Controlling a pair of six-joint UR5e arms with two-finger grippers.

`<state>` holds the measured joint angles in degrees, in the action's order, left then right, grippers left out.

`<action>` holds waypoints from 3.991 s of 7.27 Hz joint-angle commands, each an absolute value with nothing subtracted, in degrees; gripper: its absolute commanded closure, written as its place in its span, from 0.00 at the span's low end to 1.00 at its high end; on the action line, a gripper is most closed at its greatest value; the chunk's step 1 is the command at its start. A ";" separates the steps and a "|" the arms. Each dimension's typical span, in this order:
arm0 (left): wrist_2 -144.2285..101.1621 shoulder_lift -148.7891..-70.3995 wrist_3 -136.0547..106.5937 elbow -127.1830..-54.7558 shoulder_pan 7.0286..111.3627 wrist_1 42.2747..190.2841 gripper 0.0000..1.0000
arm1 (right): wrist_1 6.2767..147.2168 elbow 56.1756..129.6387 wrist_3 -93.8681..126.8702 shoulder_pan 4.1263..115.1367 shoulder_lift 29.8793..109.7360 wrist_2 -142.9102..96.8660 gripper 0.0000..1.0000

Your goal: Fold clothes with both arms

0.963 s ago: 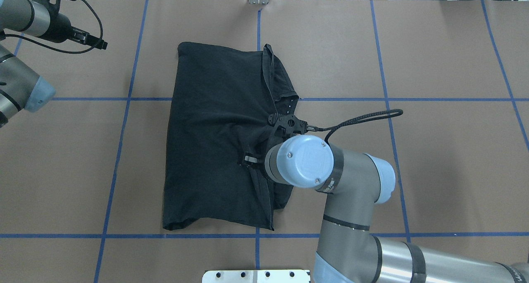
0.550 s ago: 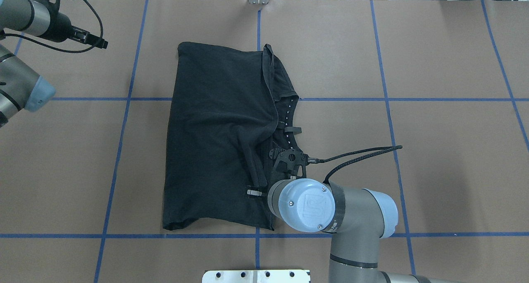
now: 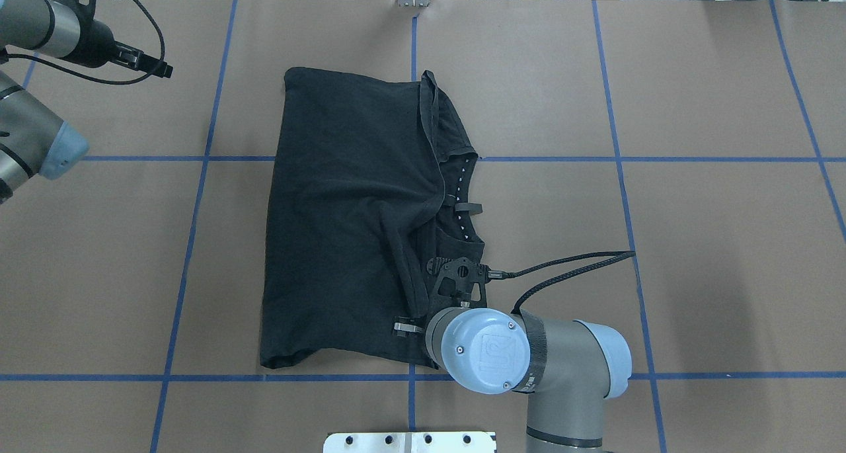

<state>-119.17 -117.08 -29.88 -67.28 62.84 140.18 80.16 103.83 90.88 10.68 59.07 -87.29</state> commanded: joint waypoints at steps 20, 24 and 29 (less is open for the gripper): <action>-119.53 -116.64 -37.22 -70.82 62.67 140.01 0.00 | 80.51 112.59 88.09 16.20 66.98 -88.97 0.00; -119.19 -100.76 -63.91 -97.67 48.74 140.01 0.00 | 80.68 111.89 81.31 25.83 66.88 -97.54 0.00; -93.89 -94.31 -94.78 -110.48 19.63 139.92 0.00 | 80.51 111.62 79.80 28.48 66.88 -100.28 0.00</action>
